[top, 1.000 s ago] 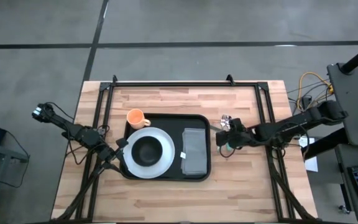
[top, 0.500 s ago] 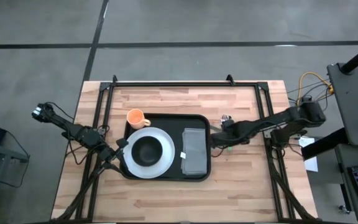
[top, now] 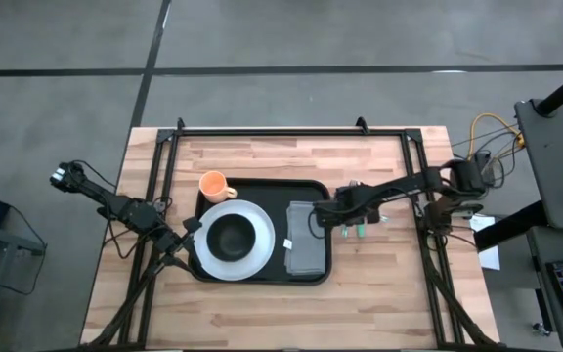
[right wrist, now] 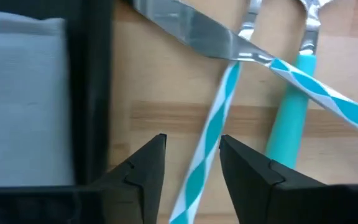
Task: Set up tray
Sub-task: Put the blue patterned fork on top of the gray table napkin
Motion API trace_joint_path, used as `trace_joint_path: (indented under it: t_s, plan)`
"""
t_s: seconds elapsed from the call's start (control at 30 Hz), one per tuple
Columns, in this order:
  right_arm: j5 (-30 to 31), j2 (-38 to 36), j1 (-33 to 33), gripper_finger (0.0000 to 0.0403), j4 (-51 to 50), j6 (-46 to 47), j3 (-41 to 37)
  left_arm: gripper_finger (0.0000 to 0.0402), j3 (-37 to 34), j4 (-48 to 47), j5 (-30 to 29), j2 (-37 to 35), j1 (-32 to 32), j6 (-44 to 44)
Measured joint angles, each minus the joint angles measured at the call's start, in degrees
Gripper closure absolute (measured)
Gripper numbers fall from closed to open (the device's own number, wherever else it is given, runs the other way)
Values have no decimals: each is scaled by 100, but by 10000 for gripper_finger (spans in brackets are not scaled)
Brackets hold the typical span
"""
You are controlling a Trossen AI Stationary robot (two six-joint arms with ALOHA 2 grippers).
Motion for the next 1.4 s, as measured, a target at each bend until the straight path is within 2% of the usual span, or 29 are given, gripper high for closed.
trace_joint_path:
  t_s: [0.27, 0.53, 0.7, 0.8, 0.93, 1.1, 1.4]
  plan:
    - [-63, 51, -9, 285, 66, 117, -143, 295, 0, -1, 1, 31, 0, 0]
    - [-178, 98, -20, 289, 100, 103, -241, 295, 0, -2, 0, 52, 1, 0]
    - [-222, 290, -20, 299, 153, -354, -246, 295, 0, -2, 0, 52, 1, -2]
    - [-348, 357, -25, 318, 200, -611, -241, 295, 0, -2, 2, 54, 2, -2]
    - [-353, 260, -25, 369, 207, -743, -244, 295, 0, -2, 2, 72, 1, -1]
    - [-158, -39, -12, 381, 64, -774, -299, 295, 0, -2, 0, 79, 0, -2]
    - [939, -796, 2, 384, 36, -622, -289, 295, 0, -4, 2, 100, 0, -2]
